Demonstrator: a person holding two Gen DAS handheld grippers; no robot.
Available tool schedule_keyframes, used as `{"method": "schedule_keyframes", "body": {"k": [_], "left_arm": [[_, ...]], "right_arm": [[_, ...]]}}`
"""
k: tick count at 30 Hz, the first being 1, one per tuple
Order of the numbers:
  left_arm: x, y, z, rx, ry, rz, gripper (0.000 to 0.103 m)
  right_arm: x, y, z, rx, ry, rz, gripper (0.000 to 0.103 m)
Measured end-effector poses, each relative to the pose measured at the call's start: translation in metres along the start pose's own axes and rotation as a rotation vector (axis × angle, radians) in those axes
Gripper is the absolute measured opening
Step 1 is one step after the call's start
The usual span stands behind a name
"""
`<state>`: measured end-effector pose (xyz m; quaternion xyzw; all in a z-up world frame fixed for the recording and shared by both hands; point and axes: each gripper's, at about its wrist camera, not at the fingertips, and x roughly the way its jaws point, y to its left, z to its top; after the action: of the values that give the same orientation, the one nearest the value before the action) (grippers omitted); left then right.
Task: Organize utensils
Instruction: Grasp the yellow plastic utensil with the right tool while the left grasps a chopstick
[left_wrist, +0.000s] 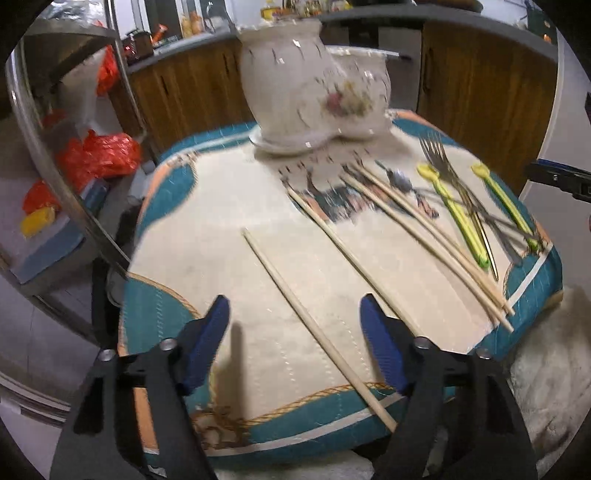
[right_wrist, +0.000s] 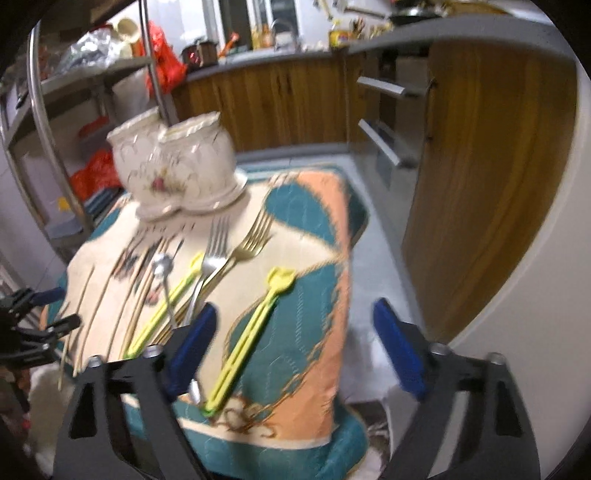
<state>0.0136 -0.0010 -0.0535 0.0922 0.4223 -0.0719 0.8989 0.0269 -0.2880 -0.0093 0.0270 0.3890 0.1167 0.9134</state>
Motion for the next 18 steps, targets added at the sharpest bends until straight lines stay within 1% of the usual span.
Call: {"method": "schedule_keyframes", "body": {"k": [2,4,5,7,8,9,10,11,12,13,14,15,17,18], "left_arm": [[0.003,0.000,0.001,-0.004,0.002,-0.006,0.065],[0.006,0.003,0.006,-0.019,0.015,-0.015,0.058],[0.008,0.006,0.009,-0.030,0.022,-0.025,0.056],[0.011,0.013,0.015,-0.039,0.036,-0.030,0.047],[0.013,0.016,0.018,-0.035,0.040,-0.031,0.043],[0.015,0.019,0.020,-0.031,0.047,-0.033,0.034],[0.016,0.021,0.022,-0.023,0.054,-0.041,0.027],[0.018,0.023,0.024,-0.017,0.057,-0.047,0.023],[0.019,0.024,0.026,-0.009,0.063,-0.054,0.016],[0.021,0.024,0.028,0.001,0.070,-0.058,0.011],[0.022,0.025,0.031,0.017,0.076,-0.063,0.009],[0.024,0.024,0.033,0.029,0.082,-0.064,0.005],[0.025,0.025,0.035,0.046,0.091,-0.070,0.005],[0.026,0.026,0.036,0.050,0.091,-0.073,0.005]], "right_arm": [[0.009,0.007,-0.002,-0.012,0.044,0.024,0.068],[0.021,0.013,-0.003,-0.024,0.098,0.041,0.062],[0.028,0.017,-0.001,-0.027,0.125,0.050,0.058],[0.039,0.020,-0.001,-0.031,0.174,0.063,0.055],[0.042,0.022,0.000,-0.044,0.185,0.055,0.052],[0.043,0.026,0.002,-0.074,0.193,0.040,0.049],[0.045,0.029,0.004,-0.096,0.207,0.037,0.042],[0.047,0.031,0.006,-0.110,0.220,0.034,0.037],[0.048,0.032,0.008,-0.125,0.228,0.026,0.033],[0.050,0.033,0.010,-0.142,0.234,0.018,0.026],[0.052,0.034,0.013,-0.155,0.239,0.016,0.020],[0.053,0.033,0.016,-0.154,0.244,0.021,0.018],[0.056,0.032,0.019,-0.153,0.246,0.030,0.011],[0.055,0.032,0.020,-0.151,0.240,0.035,0.011]]}}
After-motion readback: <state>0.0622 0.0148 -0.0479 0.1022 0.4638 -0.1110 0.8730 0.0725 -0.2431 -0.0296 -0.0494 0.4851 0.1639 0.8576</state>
